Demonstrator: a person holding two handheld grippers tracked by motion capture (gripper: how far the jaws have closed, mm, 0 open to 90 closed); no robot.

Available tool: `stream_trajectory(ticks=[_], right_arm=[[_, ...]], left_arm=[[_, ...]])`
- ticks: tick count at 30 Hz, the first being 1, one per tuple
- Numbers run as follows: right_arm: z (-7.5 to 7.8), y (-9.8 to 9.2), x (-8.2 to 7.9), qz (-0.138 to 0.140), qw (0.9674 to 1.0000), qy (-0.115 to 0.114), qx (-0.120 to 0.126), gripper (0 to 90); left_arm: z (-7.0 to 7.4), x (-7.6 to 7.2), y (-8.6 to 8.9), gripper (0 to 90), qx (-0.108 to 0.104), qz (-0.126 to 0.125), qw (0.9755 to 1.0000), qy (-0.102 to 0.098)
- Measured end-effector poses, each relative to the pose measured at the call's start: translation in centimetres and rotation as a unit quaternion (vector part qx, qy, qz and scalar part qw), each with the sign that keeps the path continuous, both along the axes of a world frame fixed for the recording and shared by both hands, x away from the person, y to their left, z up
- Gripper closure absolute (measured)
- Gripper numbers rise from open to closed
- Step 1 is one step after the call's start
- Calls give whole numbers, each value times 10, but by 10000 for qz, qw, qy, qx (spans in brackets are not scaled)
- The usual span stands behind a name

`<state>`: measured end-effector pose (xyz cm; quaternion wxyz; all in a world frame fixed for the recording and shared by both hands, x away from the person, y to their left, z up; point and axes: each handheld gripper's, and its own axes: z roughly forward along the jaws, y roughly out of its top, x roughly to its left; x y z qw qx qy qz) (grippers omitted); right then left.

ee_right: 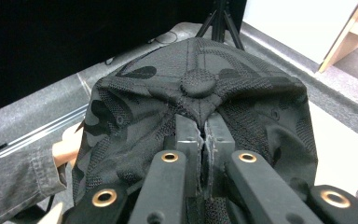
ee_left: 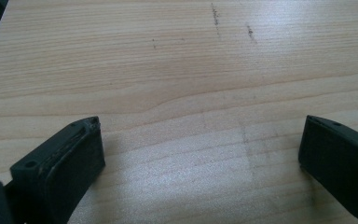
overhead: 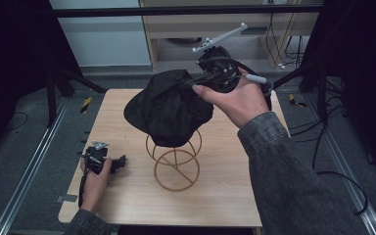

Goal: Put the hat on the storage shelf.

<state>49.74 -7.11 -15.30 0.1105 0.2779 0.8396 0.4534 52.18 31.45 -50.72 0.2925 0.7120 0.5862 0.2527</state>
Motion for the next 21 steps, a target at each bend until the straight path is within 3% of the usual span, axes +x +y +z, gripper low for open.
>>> stream_trajectory(ticks=[21], right_arm=[[-22, 7, -3, 133, 9994, 259, -195, 870]], left_arm=[[0, 0, 0, 0, -9, -3, 10000, -12]])
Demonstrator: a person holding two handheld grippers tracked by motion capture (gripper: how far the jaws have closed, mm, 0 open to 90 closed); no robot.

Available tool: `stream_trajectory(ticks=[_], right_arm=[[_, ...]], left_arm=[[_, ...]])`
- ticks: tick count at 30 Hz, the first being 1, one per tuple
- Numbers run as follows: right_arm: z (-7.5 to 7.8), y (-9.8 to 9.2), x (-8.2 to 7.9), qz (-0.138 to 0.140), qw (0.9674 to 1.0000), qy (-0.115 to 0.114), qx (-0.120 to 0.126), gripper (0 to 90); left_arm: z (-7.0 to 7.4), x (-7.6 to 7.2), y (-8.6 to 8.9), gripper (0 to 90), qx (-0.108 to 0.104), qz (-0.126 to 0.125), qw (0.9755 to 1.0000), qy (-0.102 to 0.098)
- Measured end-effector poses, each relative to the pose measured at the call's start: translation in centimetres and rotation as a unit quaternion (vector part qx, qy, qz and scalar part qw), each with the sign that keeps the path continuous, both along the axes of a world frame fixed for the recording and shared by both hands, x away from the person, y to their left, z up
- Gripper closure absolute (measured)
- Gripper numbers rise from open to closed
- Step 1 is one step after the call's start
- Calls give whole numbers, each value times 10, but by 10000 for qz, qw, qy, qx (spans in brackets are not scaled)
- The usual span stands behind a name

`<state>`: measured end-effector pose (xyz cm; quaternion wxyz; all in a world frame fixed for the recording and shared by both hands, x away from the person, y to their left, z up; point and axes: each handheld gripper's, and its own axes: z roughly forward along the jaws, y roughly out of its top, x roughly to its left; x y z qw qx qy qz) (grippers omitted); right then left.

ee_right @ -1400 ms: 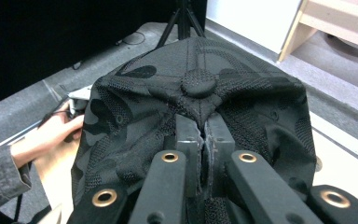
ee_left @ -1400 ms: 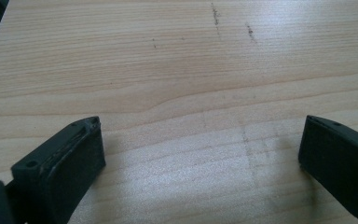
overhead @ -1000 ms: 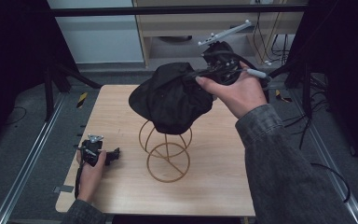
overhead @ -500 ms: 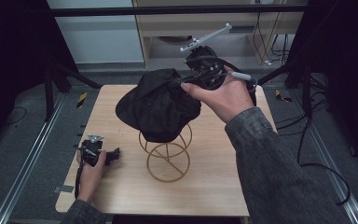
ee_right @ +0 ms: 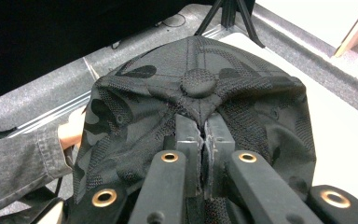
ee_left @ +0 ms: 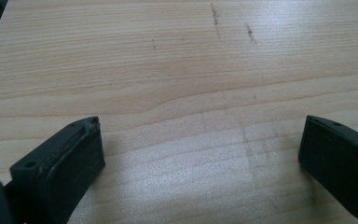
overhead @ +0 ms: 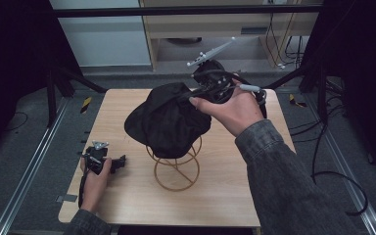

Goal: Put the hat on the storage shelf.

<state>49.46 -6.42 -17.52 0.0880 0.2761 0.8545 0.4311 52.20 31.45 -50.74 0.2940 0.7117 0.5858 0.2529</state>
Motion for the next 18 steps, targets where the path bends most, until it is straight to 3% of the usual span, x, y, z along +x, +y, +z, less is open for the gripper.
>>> stream_trajectory(ticks=[11, 18], right_arm=[[-12, -7, 2, -17, 9999, 149, -46, 870], [-31, -10, 5, -16, 9994, 330, -136, 869]], left_arm=[[0, 0, 0, 0, 16, -7, 10000, 12], [0, 0, 1, 0, 19, -33, 10000, 16]])
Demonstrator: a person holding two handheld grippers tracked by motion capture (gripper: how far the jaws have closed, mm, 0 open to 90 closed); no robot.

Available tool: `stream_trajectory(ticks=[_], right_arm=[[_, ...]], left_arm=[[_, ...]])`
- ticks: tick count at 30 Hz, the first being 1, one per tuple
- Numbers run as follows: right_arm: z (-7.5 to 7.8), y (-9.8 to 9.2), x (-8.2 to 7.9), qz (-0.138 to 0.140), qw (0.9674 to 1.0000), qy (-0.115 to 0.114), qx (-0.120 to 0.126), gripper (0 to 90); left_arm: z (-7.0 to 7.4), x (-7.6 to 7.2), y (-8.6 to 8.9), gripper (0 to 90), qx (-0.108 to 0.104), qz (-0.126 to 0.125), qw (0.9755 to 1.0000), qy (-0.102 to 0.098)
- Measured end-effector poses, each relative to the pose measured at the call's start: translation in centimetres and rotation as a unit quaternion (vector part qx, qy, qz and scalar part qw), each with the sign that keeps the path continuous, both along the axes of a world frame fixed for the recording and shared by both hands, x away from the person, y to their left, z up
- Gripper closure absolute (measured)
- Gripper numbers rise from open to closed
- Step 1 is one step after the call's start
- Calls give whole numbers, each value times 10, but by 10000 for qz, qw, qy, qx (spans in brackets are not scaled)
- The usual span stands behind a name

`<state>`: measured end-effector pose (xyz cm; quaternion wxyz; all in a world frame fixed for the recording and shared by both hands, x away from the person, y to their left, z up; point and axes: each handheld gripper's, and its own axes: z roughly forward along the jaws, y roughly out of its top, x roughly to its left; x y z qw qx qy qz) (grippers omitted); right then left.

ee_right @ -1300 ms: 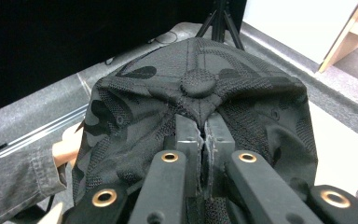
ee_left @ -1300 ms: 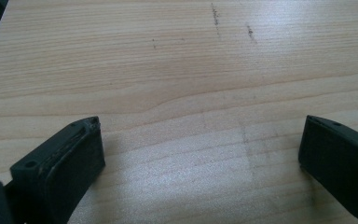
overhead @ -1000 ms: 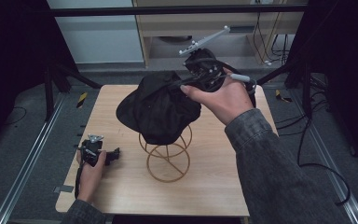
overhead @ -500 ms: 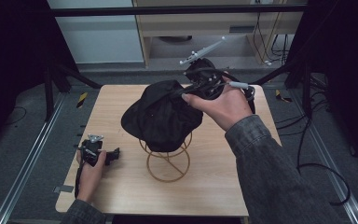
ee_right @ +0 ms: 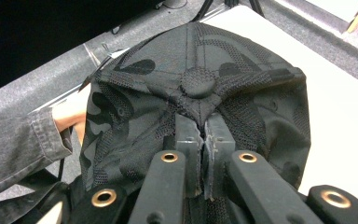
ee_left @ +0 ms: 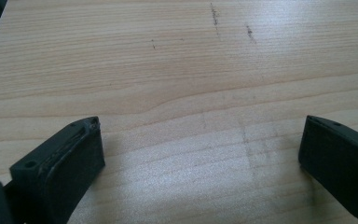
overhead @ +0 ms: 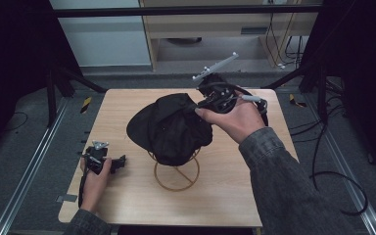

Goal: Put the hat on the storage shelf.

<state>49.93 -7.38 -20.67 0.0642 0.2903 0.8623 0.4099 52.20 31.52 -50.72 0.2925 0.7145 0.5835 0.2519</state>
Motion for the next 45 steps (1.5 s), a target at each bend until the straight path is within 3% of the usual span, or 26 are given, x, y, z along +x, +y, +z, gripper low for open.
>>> stream_trajectory(ticks=[17, 26, 45], right_arm=[[-25, -5, 4, -47, 9998, 174, -56, 868], [-40, 1, 5, -11, 9994, 208, -267, 863], [-41, 4, 10, -45, 9993, 225, -305, 836]], left_arm=[[0, 0, 0, 0, -2, 6, 10000, -6], [0, 0, 0, 0, 7, -3, 10000, 0], [0, 0, 0, 0, -3, -11, 10000, -2]])
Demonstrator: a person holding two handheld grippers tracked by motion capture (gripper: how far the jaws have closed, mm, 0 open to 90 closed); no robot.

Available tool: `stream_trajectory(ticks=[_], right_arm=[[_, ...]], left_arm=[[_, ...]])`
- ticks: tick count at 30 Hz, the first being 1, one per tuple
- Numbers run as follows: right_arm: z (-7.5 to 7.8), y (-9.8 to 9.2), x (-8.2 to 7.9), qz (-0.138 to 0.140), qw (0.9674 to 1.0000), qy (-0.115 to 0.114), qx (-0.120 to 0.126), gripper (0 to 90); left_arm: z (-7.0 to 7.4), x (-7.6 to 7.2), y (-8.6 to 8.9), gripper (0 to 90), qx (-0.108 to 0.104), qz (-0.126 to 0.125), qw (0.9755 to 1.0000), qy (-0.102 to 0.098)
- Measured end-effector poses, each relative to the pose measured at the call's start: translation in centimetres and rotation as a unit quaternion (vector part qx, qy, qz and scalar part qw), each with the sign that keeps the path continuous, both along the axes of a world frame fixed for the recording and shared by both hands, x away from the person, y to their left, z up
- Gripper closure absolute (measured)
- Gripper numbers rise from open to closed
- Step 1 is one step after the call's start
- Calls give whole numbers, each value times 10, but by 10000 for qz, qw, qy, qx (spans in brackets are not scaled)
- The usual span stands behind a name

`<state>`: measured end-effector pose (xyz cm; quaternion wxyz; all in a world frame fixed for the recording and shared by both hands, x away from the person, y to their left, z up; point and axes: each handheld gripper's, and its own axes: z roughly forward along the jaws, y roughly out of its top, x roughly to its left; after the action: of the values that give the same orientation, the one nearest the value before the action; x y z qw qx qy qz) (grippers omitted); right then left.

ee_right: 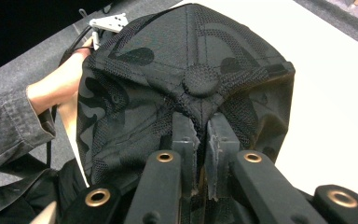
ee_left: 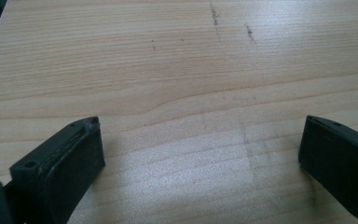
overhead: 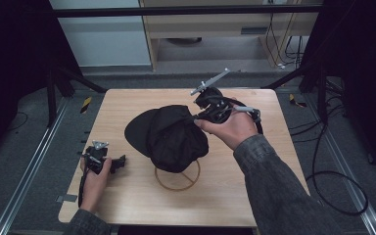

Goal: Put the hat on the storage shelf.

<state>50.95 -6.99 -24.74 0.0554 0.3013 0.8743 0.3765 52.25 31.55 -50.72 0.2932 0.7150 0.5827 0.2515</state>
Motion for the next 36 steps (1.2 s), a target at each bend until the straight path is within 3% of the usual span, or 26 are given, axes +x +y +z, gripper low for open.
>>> stream_trajectory(ticks=[12, 36], right_arm=[[-2, 1, 3, 1, 10000, 14, 12, 814], [2, -13, -2, -51, 9996, -64, 268, 744]], left_arm=[[0, 0, 0, 0, 6, 4, 10000, 0], [0, 0, 0, 0, 1, -2, 10000, 1]])
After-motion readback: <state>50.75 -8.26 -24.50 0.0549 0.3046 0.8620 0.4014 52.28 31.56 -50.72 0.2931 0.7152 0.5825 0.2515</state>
